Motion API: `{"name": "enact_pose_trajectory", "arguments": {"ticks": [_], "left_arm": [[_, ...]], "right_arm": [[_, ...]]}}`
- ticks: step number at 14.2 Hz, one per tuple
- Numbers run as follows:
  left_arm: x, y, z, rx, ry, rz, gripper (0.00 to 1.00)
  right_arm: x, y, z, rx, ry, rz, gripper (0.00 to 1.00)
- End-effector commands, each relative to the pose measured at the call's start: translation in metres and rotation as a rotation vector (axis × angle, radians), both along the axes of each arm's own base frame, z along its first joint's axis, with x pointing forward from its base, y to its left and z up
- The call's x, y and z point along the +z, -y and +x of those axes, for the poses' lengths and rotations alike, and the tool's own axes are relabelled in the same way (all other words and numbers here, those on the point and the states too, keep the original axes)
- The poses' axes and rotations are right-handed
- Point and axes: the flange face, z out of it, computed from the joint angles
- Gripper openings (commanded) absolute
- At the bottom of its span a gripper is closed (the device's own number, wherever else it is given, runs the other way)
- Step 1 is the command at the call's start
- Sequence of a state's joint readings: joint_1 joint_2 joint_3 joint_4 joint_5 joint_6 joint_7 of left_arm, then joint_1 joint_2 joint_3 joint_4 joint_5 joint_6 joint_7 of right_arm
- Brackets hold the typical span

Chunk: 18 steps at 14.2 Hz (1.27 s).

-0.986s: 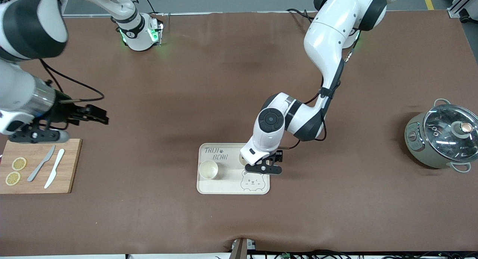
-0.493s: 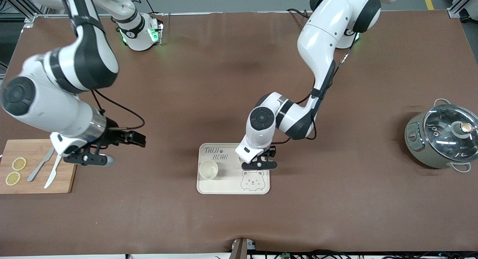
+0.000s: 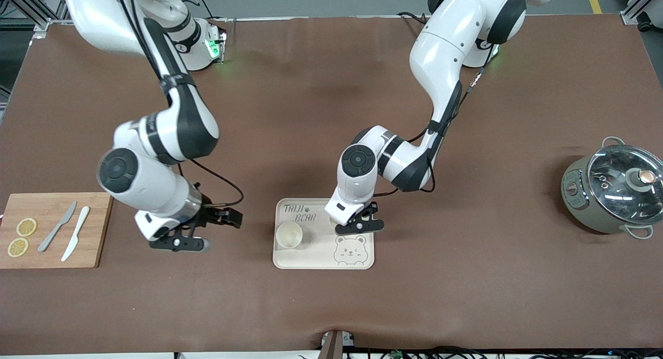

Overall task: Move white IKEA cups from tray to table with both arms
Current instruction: 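Reach the right gripper to the other cup while the left gripper descends, then carry the cup toward the pot while the right gripper grasps its cup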

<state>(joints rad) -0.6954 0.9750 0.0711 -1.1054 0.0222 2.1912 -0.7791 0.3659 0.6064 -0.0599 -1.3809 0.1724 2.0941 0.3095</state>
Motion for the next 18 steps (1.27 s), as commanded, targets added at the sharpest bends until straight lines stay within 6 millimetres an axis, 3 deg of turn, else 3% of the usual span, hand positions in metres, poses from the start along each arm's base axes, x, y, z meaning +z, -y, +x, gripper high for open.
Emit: {"name": "enact_pose_trajectory", "arguments": {"ticks": [1,3,6,9,11,13,14,16,18], "left_arm": [[0.013,0.0,0.005,-0.007,0.032,0.008,0.0],[0.042,-0.007,0.006,-0.028,0.019,0.025,0.0],[0.107,-0.05,0.012,-0.018,-0.064,0.064,0.0],[0.162,-0.107,-0.004,-0.079,-0.099,0.066,0.0],[0.194,-0.164,-0.024,-0.16,-0.122,0.06,0.0],[0.208,-0.223,-0.05,-0.23,-0.111,0.037,0.0],[0.208,-0.249,-0.067,-0.253,-0.083,0.027,0.0],[0.199,-0.321,-0.094,-0.324,-0.044,0.025,0.0],[0.19,-0.391,-0.114,-0.384,-0.057,0.027,0.0]], "right_arm": [[-0.024,-0.025,0.002,-0.027,0.02,0.007,1.0],[-0.04,-0.042,0.0,-0.036,0.032,0.009,1.0],[-0.065,-0.067,-0.006,-0.036,0.042,0.002,1.0],[-0.09,-0.078,-0.009,-0.023,0.048,-0.003,1.0],[-0.105,-0.085,-0.012,-0.012,0.038,-0.011,1.0],[-0.115,-0.092,-0.013,-0.01,0.062,-0.001,1.0],[-0.121,-0.094,-0.014,-0.007,0.06,-0.004,1.0],[-0.125,-0.095,-0.013,-0.006,0.071,-0.002,1.0],[-0.126,-0.095,-0.013,-0.005,0.073,-0.002,0.74]]}}
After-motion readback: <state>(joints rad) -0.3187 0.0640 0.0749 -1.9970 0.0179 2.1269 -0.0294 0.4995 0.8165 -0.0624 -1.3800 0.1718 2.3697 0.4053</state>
